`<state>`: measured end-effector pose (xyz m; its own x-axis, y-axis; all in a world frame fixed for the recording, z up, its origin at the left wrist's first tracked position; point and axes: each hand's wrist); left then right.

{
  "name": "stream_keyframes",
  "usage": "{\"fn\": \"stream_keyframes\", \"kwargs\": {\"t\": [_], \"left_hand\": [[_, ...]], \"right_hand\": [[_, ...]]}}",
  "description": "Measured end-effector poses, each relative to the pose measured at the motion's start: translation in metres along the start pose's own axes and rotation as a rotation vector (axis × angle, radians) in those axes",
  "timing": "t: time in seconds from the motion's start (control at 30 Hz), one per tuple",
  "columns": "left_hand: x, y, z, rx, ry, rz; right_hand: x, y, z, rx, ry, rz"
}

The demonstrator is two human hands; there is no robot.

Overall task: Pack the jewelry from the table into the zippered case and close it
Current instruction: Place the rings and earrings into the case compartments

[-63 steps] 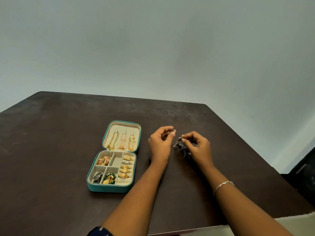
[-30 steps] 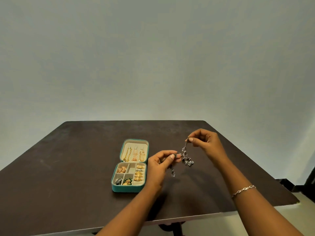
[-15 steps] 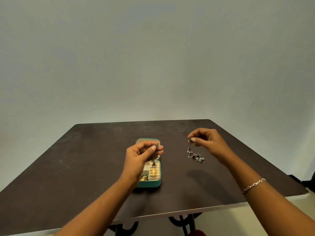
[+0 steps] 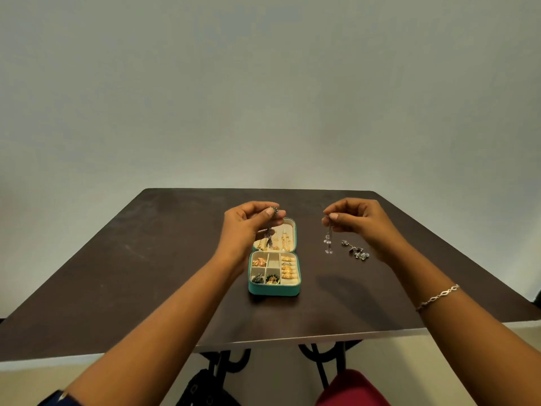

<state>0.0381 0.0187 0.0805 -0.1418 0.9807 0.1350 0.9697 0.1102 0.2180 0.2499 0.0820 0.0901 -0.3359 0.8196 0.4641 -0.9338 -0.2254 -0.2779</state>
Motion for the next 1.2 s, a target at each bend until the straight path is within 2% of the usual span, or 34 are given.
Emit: {"fn": "stream_keyframes", "kwargs": {"t": [0.27, 0.37, 0.5, 0.83, 1.2], "left_hand": [[0.007, -0.017, -0.017, -0.048, -0.130, 0.066], [0.009, -0.021, -0.020, -0.074, -0.169, 0.080], [0.013, -0.025, -0.021, -0.028, -0.211, 0.104], [0.020, -0.031, -0.021, 0.054, -0.228, 0.142], [0.023, -0.043, -0.030, -0.037, -0.195, 0.146]], "right_hand": [[0.014, 0.029, 0.014, 0.275, 0.264, -0.005], [0.018, 0.036, 0.019, 0.301, 0.332, 0.014], [0.021, 0.044, 0.022, 0.277, 0.337, 0.033], [0.024, 0.080, 0.008, 0.218, 0.270, -0.039], [0.020, 0.117, -0.025, 0.204, 0.289, -0.053]]}}
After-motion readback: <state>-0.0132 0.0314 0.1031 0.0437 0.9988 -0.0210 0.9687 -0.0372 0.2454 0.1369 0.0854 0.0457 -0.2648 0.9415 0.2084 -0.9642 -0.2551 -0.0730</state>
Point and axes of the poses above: each hand's wrist, its own x-axis towards the middle knuckle, its own y-axis out of the palm, z = x × y, and after that the axes turned 7 degrees about -y, right-handed
